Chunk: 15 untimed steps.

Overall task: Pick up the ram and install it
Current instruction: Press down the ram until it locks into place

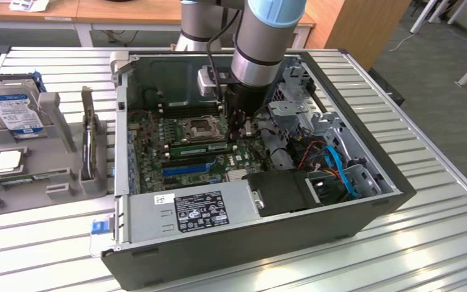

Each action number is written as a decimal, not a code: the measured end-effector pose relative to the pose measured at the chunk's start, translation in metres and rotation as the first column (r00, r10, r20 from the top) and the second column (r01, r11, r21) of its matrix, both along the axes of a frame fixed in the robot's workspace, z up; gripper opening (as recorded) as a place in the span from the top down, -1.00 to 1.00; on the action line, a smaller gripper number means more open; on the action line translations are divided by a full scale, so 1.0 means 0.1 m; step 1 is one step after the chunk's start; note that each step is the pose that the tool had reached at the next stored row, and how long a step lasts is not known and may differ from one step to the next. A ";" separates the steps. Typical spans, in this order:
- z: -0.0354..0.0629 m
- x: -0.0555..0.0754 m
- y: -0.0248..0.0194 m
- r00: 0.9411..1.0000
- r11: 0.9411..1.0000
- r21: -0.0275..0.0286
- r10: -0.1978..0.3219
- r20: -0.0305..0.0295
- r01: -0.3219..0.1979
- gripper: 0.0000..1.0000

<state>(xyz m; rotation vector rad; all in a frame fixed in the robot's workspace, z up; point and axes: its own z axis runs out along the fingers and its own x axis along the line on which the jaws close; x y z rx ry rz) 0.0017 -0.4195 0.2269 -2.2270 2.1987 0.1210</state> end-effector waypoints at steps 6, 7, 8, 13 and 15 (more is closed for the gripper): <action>-0.012 0.00 0.000 1.000 1.000 0.000 0.000 0.000 0.000 0.80; -0.013 0.00 0.000 1.000 1.000 0.000 0.000 0.000 0.000 0.80; -0.013 0.00 0.000 1.000 1.000 0.000 0.000 0.000 0.000 0.80; -0.017 0.00 0.000 1.000 1.000 0.000 0.000 0.000 0.000 0.80; -0.022 0.00 0.000 1.000 1.000 0.000 0.000 0.000 0.000 0.80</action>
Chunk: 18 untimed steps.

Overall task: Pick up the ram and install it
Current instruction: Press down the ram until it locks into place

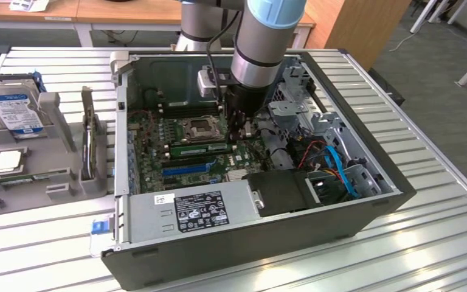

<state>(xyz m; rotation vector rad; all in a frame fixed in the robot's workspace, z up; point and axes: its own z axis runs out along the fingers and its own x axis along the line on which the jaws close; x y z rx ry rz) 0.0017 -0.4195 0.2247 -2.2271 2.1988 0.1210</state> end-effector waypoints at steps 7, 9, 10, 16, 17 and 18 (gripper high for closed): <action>-0.004 0.00 0.000 1.000 1.000 0.000 0.000 0.000 0.000 0.80; -0.007 0.00 0.000 1.000 1.000 0.000 0.000 0.000 0.000 0.80; -0.008 0.00 0.000 1.000 1.000 0.000 0.000 0.000 0.000 0.80; -0.009 0.00 0.000 1.000 1.000 0.000 0.000 0.000 0.000 0.80; -0.011 0.00 0.000 1.000 1.000 0.000 0.000 0.000 0.000 0.80; -0.014 0.00 0.000 1.000 1.000 0.000 0.000 0.000 0.000 0.80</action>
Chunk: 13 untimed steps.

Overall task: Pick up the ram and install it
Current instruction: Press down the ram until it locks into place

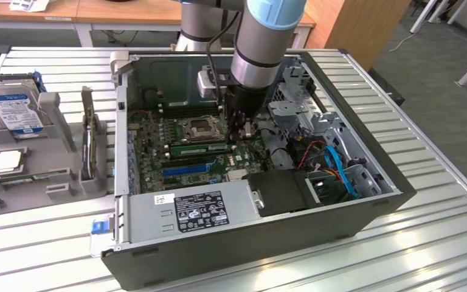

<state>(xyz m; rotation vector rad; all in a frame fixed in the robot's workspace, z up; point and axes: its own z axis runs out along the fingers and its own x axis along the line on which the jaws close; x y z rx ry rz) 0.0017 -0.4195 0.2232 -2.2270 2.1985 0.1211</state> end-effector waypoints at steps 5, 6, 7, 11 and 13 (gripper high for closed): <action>-0.001 0.00 0.000 1.000 1.000 0.000 0.000 0.000 0.000 0.80; -0.001 0.00 0.000 1.000 1.000 0.000 0.000 0.000 0.000 0.80; -0.001 0.00 0.000 1.000 1.000 0.000 0.000 0.000 0.000 0.80; 0.004 0.00 0.001 1.000 1.000 0.000 0.000 0.000 0.000 0.80; 0.030 0.00 0.000 1.000 1.000 0.000 0.000 0.000 0.000 0.80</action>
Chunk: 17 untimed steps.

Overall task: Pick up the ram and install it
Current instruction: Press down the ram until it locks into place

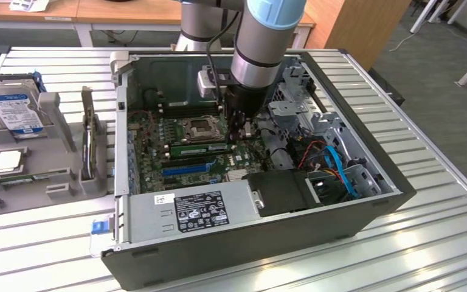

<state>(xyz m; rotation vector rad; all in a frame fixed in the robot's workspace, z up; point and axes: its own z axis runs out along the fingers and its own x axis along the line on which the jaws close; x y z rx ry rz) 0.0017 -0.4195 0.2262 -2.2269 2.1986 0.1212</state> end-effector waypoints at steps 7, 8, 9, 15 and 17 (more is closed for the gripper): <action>0.142 0.00 0.000 1.000 1.000 0.000 0.000 0.000 0.000 0.80; 0.162 0.00 0.000 1.000 1.000 0.000 0.000 0.000 0.000 0.80; 0.181 0.00 0.000 1.000 1.000 0.000 0.000 0.000 0.000 0.80; 0.249 0.00 0.000 1.000 1.000 0.000 0.000 0.000 0.000 0.80; 0.249 0.00 0.000 1.000 1.000 0.000 0.000 0.000 0.000 0.80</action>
